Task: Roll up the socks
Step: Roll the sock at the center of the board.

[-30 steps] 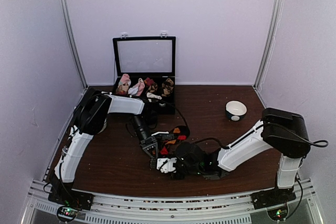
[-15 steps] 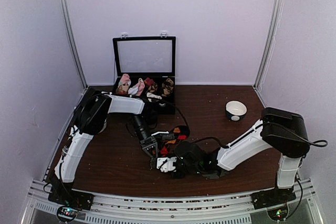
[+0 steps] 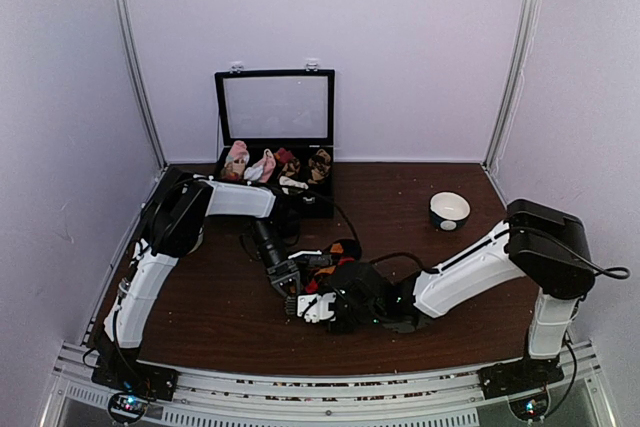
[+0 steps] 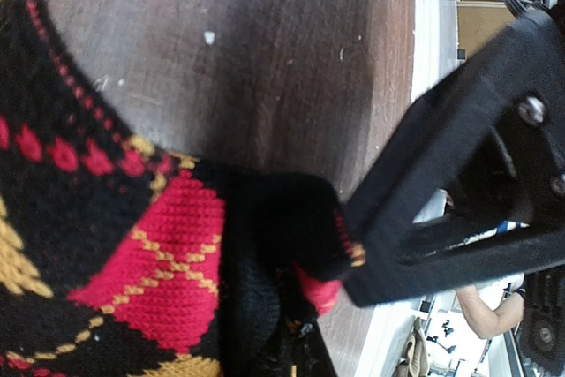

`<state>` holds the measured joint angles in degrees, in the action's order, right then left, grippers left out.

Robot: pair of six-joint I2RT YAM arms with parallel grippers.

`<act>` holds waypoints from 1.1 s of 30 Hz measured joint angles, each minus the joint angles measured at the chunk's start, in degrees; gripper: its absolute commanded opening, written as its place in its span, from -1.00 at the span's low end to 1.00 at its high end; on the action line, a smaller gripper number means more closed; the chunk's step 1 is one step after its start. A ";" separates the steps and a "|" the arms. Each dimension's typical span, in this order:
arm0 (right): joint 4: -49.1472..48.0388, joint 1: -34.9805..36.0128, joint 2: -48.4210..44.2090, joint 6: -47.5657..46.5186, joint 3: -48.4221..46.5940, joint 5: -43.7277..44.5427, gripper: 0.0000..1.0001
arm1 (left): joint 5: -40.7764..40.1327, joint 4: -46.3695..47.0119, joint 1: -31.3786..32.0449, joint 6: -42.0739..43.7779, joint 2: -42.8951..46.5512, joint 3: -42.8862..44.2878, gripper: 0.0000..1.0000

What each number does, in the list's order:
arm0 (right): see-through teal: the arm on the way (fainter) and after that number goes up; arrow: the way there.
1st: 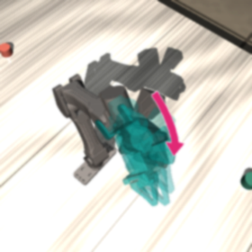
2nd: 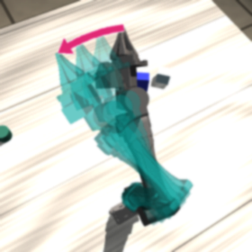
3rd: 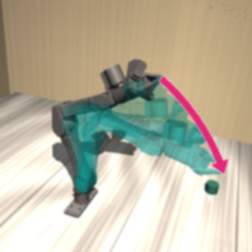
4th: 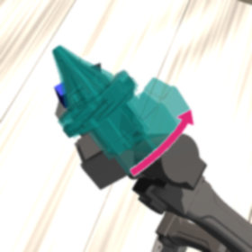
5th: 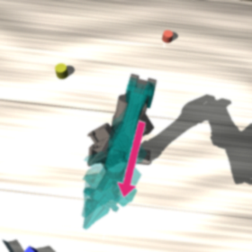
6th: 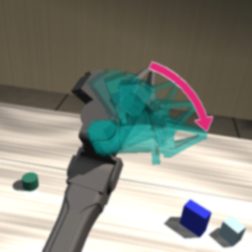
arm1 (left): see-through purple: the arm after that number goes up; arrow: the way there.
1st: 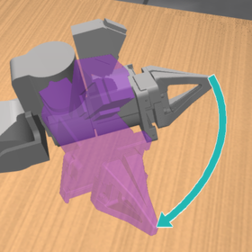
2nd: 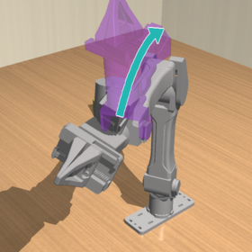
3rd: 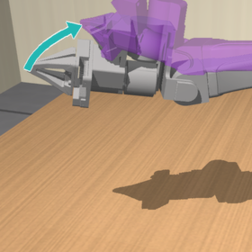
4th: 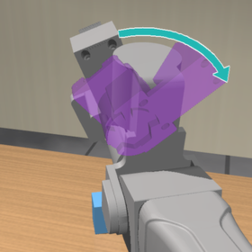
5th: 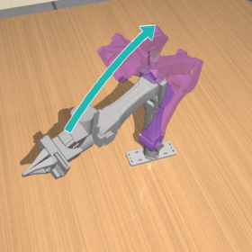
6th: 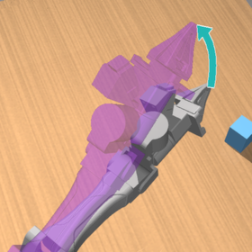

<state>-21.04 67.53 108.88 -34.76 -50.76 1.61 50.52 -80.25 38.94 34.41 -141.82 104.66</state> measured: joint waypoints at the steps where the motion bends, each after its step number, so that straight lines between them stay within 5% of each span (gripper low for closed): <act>1: 0.13 -0.24 0.44 0.07 -0.20 0.00 -0.30 | 0.00 0.00 0.00 0.02 0.00 0.00 -1.00; 10: 1.09 -2.25 2.32 1.20 -1.77 -1.57 -0.64 | 0.04 -0.24 -0.02 0.42 -0.07 0.04 -1.00; 15: 2.71 -2.58 2.95 2.47 -2.84 -3.32 -0.99 | 0.07 -0.61 -0.07 1.55 -0.04 0.11 -0.65; 21: 5.57 -4.24 3.04 6.10 -4.39 -8.26 -1.00 | -1.42 3.93 -1.03 1.70 5.22 -4.39 -0.55; 33: 8.66 -8.85 2.03 18.75 -4.52 -21.59 -1.00 | -6.78 28.81 -7.21 -4.04 33.77 -22.91 -0.36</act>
<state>-12.38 58.67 110.91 -16.01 -55.29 -19.99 43.75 -51.44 31.73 30.37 -108.05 81.76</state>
